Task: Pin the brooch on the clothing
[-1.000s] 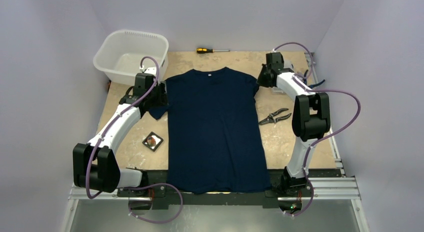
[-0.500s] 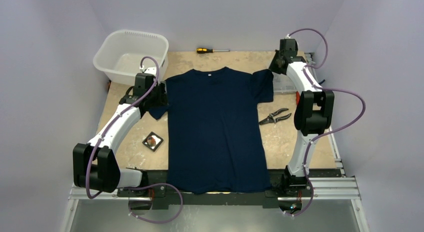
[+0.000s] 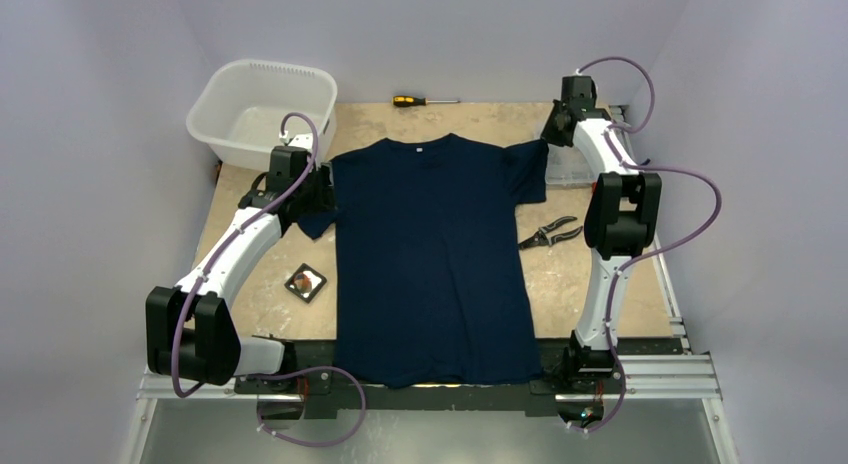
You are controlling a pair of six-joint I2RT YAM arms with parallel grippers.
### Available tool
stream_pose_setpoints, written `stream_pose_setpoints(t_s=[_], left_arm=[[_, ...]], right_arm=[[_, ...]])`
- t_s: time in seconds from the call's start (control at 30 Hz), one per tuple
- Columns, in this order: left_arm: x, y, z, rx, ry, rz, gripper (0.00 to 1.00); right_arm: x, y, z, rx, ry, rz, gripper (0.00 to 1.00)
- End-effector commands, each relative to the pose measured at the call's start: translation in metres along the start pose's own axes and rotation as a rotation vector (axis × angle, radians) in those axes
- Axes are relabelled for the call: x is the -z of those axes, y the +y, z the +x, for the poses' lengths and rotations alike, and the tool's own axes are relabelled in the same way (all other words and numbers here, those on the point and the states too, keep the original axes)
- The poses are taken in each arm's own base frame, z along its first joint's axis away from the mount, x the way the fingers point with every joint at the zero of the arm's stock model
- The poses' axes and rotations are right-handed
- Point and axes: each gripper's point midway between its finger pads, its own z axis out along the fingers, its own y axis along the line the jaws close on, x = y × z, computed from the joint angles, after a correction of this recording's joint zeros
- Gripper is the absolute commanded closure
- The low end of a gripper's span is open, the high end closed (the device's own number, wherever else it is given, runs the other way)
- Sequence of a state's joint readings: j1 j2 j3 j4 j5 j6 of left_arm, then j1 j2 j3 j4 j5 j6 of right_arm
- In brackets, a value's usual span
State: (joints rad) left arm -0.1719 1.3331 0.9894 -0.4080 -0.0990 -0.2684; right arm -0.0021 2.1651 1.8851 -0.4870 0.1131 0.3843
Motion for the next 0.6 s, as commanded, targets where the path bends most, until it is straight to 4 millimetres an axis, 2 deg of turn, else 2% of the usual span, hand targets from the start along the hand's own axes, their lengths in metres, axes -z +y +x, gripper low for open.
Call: stream_pose_setpoints(t_s=[0.0,0.17,0.33,0.43,0.57], left_arm=[[0.000,-0.006,-0.011,-0.020,-0.040,0.027,0.36],[-0.002,-0.008,-0.011,-0.021,-0.038,0.032,0.36],[-0.004,-0.008,-0.010,-0.024,-0.033,0.034,0.36],[-0.004,-0.008,-0.010,-0.025,-0.033,0.036,0.36],[-0.005,-0.010,-0.011,-0.027,-0.032,0.041,0.36]], right_arm=[[0.000,-0.014,-0.028,-0.006,-0.066,0.027,1.00],[-0.004,-0.018,-0.034,-0.001,-0.077,0.048,0.99],[-0.004,-0.021,-0.039,0.005,-0.093,0.066,0.93],[-0.002,-0.022,-0.043,0.008,-0.100,0.073,0.81],[0.006,-0.021,-0.049,0.012,-0.108,0.074,0.58]])
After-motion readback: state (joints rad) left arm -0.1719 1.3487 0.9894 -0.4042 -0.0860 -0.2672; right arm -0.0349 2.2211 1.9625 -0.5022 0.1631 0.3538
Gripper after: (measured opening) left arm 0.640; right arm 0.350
